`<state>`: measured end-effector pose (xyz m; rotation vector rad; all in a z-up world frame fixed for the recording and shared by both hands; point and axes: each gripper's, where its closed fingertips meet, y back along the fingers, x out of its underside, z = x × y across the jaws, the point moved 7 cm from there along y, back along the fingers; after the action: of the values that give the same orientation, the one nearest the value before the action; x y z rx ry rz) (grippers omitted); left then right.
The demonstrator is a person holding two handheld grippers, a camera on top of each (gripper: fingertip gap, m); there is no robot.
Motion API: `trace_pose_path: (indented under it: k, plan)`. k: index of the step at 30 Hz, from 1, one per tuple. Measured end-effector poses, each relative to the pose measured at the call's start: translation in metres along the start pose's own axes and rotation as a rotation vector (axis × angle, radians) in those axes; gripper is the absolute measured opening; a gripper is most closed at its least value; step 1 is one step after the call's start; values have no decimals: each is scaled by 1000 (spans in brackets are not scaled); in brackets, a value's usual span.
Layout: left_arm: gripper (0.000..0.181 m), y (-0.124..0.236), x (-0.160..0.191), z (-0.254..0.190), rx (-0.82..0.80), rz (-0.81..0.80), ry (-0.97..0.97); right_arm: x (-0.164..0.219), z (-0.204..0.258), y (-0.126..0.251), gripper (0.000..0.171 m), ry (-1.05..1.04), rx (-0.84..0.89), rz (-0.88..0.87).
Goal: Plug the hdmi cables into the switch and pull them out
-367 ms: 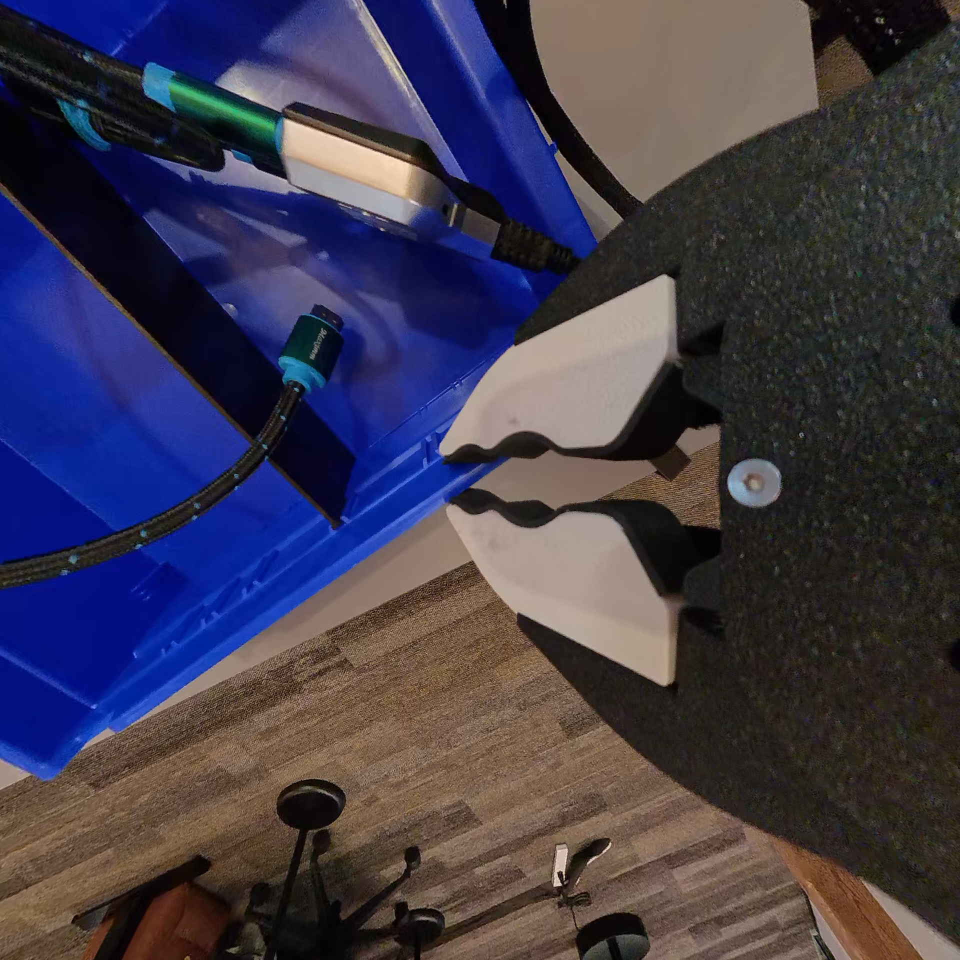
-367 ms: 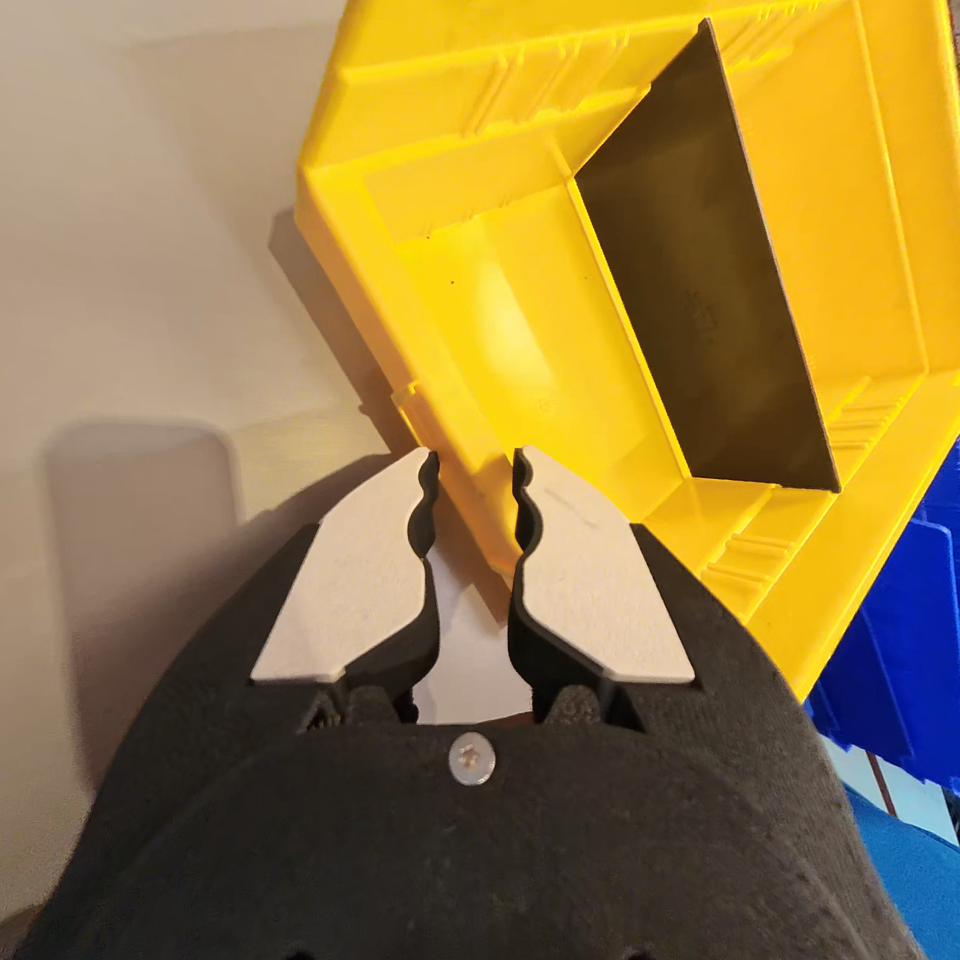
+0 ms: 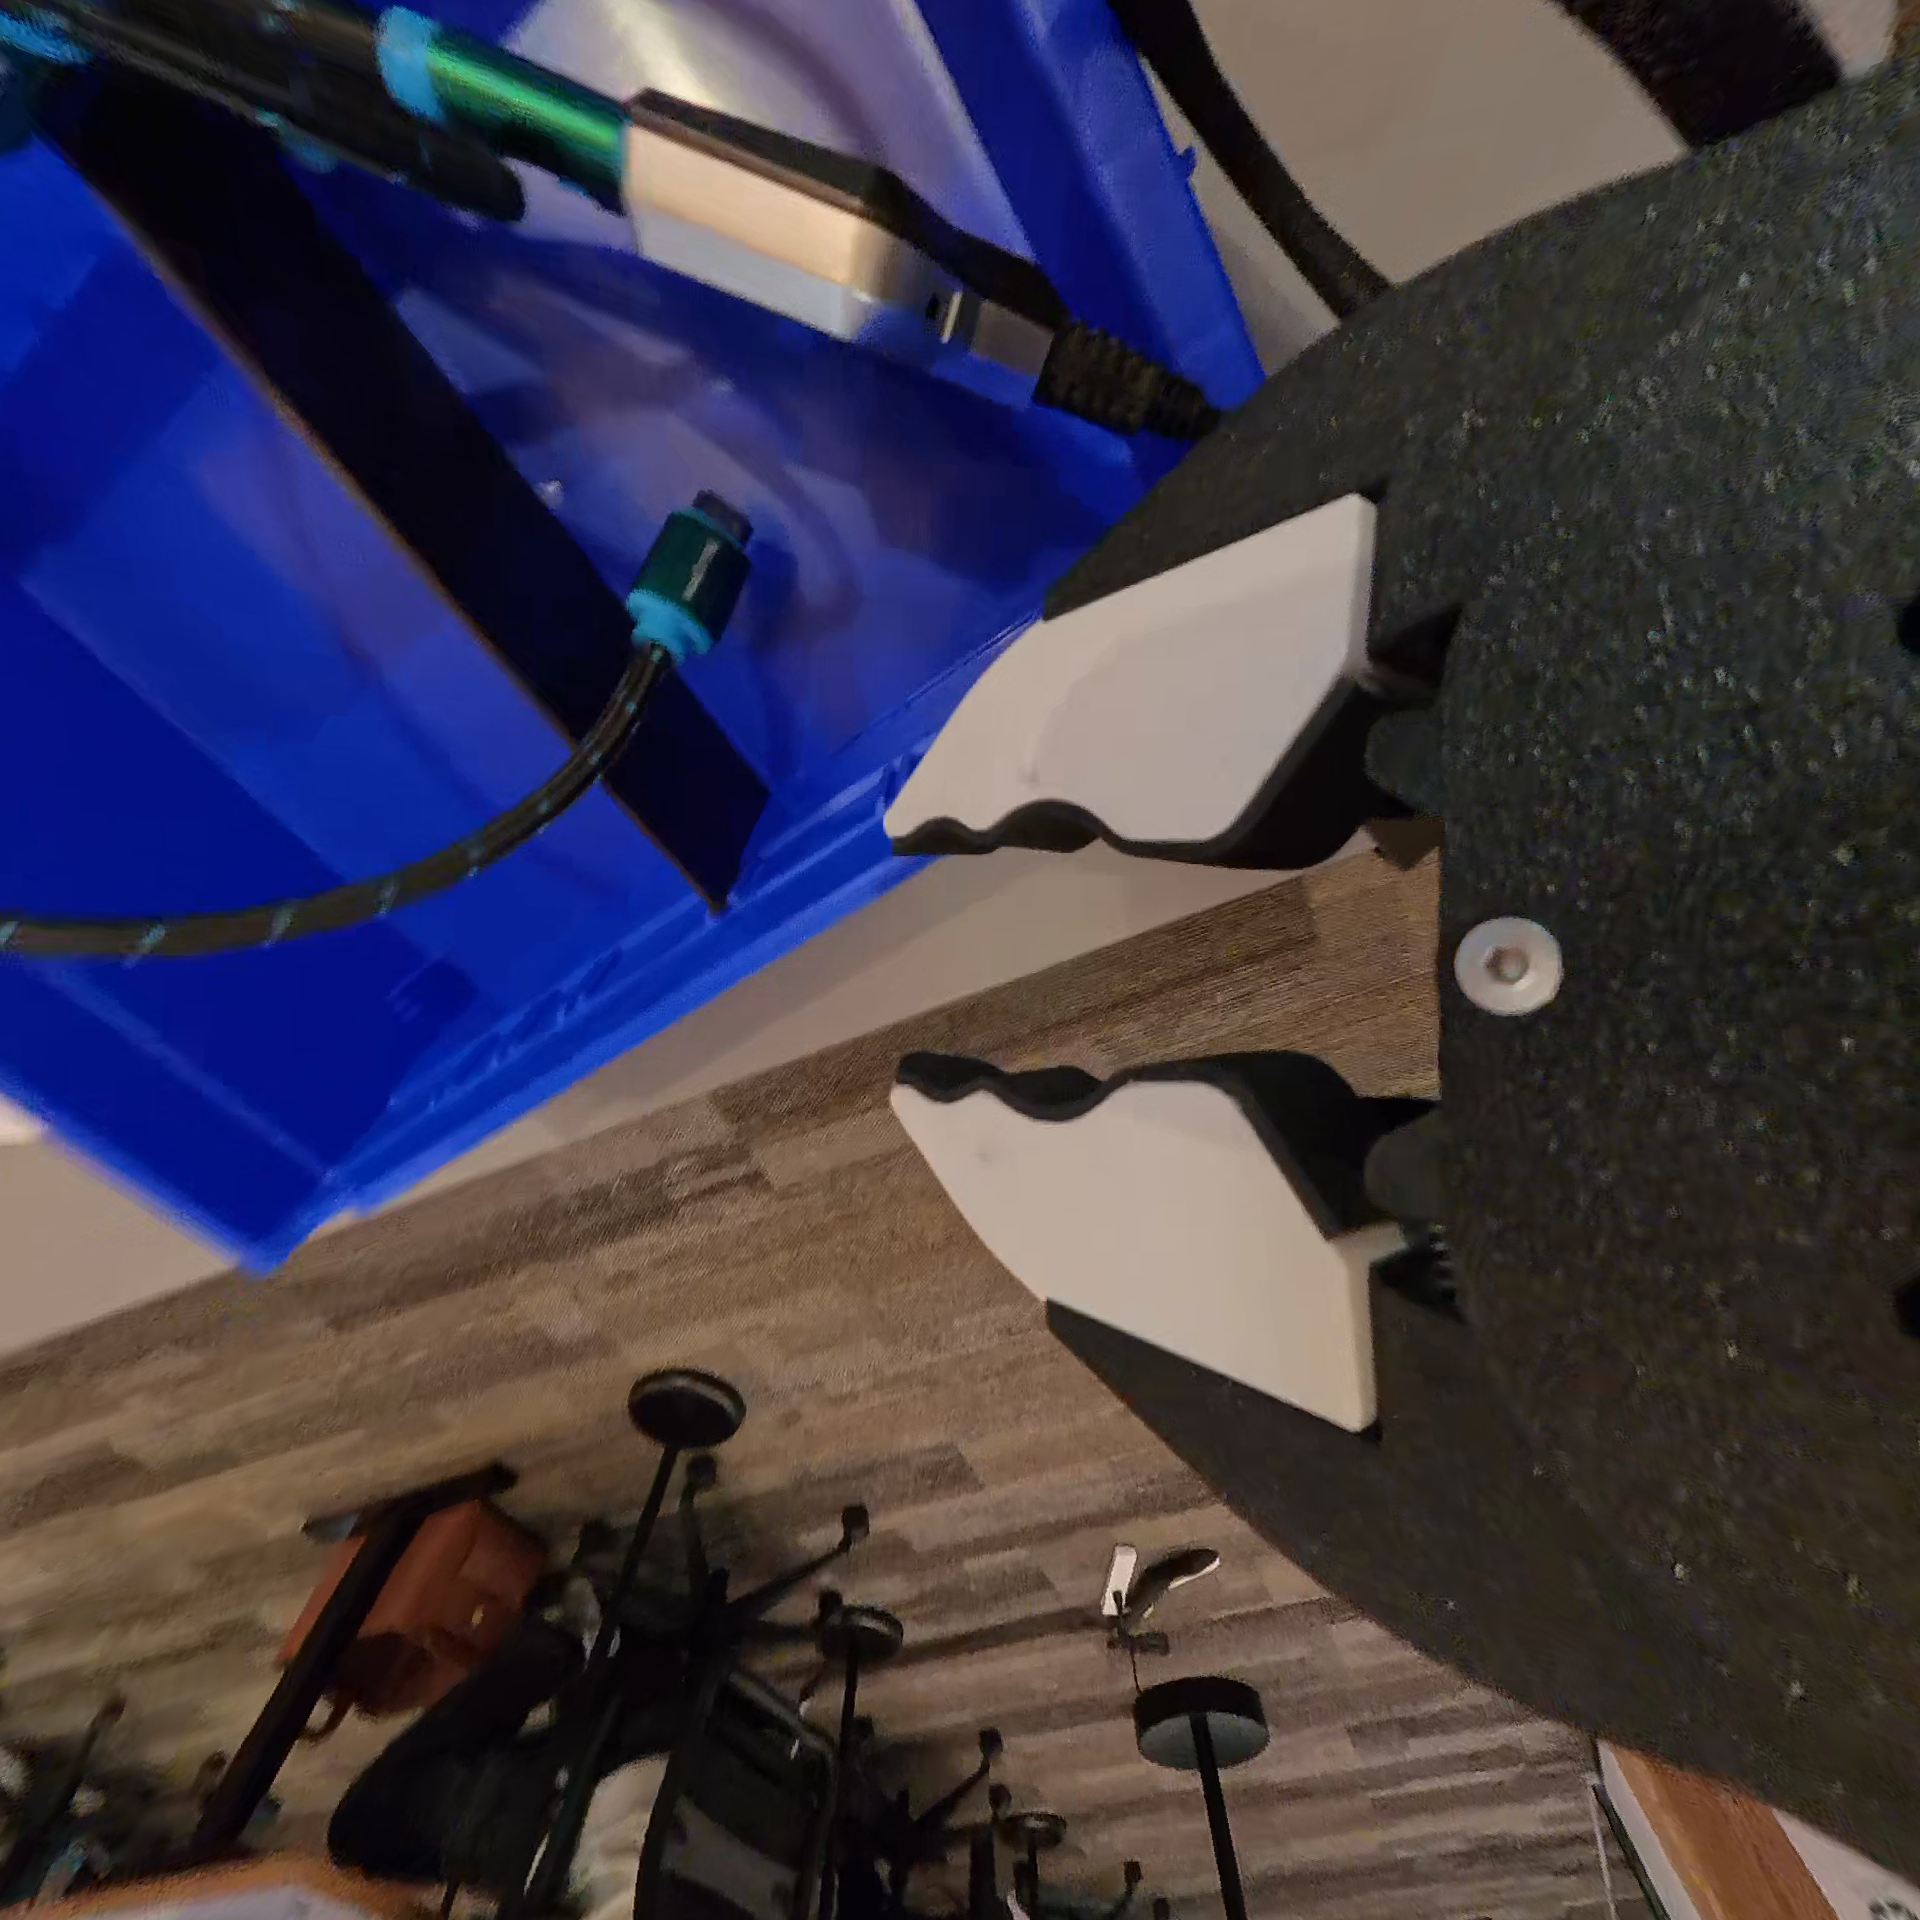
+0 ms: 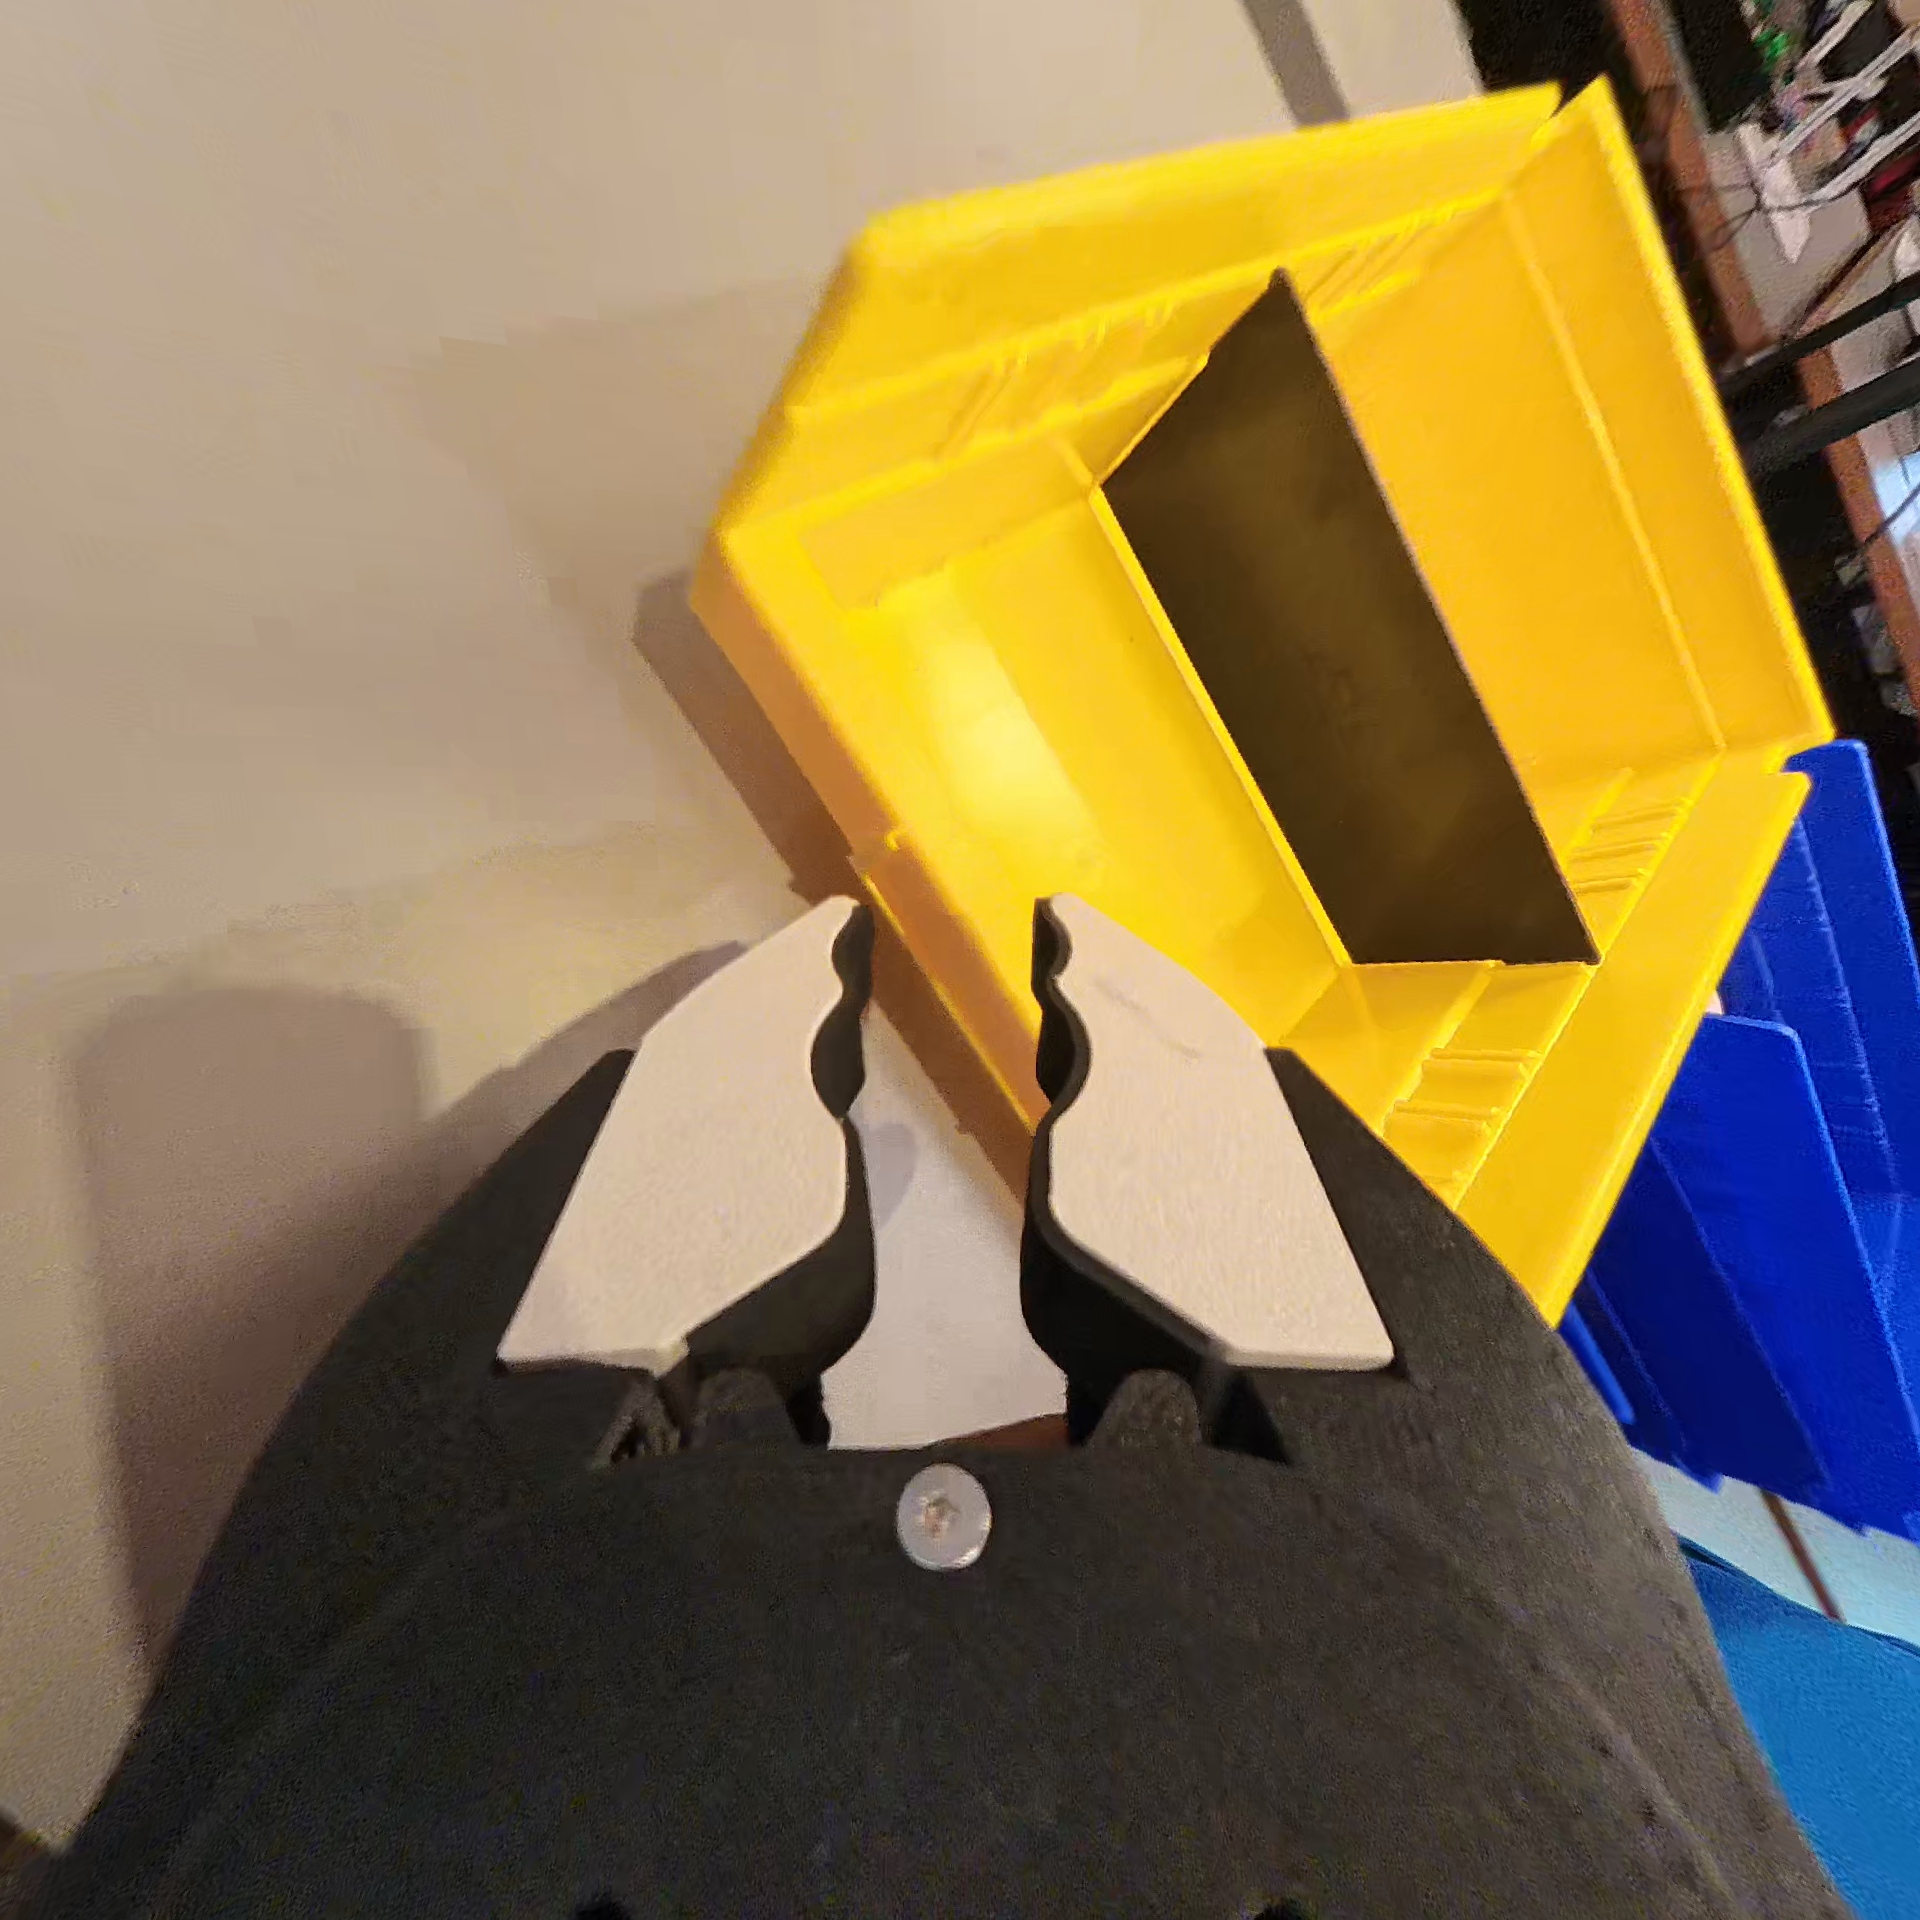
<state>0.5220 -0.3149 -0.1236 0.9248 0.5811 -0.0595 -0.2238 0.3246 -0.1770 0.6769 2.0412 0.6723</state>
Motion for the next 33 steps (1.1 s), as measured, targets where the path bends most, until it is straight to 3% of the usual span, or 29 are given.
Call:
trace_pose_path:
  k: [1, 5, 8, 10, 14, 19, 23, 25, 27, 33]
  plan:
    - [39, 6, -3, 6, -36, -33, 12, -3, 3, 6, 29, -19, 1, -27]
    - [43, 42, -24, 20, -110, -186, 56, -14, 27, 19, 29, -55, -47, -104]
    - [49, 59, -43, -5, 81, -193, 10, -26, 49, 18, 29, -71, -119, -157]
    - [51, 63, -51, -33, 197, -125, -97, -36, 65, 13, 29, -66, -173, -193]
    - [58, 51, -58, -70, 244, 128, -296, -58, 91, 0, 29, 5, -238, -200]
    - [61, 32, -79, -78, 294, 249, -208, -76, 107, -12, 29, 74, -282, -181]
    - [59, 11, -67, -87, 357, 505, -213, -83, 115, -15, 29, 87, -315, -197]
    - [52, -2, -62, -90, 381, 565, -201, -87, 117, -17, 29, 85, -331, -214]
    - [29, -13, -58, -93, 390, 578, -179, -90, 118, -20, 29, 83, -343, -222]
    - [21, -18, -56, -94, 419, 620, -144, -94, 124, -29, 29, 90, -368, -227]
